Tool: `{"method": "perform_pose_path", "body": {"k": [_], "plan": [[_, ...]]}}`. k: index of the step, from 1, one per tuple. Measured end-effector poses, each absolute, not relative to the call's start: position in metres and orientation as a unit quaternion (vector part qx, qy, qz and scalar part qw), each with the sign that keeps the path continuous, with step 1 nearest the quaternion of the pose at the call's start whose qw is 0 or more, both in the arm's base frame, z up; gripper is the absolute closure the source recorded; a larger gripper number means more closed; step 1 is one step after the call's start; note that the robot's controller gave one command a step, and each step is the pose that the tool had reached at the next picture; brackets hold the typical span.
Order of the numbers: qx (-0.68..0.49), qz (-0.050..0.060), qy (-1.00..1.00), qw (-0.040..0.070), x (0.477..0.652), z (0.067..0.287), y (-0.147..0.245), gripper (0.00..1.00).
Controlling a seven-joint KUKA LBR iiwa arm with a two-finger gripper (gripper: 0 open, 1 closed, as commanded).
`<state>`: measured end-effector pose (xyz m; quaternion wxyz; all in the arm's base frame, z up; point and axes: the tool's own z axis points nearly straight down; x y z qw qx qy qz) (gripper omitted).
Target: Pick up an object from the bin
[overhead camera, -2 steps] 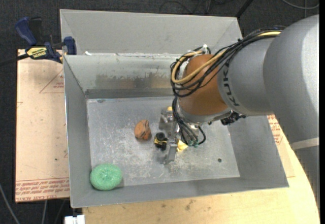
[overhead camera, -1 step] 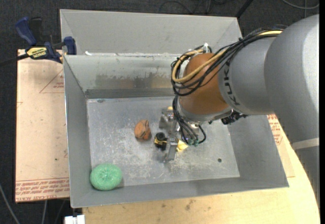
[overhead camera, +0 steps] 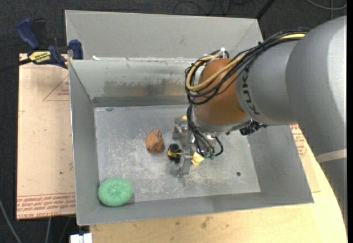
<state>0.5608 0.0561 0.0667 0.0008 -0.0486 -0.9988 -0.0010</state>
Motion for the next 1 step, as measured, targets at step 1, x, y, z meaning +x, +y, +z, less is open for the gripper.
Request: {"method": "perform_pose_path", "body": {"k": [1], "plan": [[-0.053,-0.002,-0.999,-0.001,0.5616,0.0696,0.056,1.0]]}}
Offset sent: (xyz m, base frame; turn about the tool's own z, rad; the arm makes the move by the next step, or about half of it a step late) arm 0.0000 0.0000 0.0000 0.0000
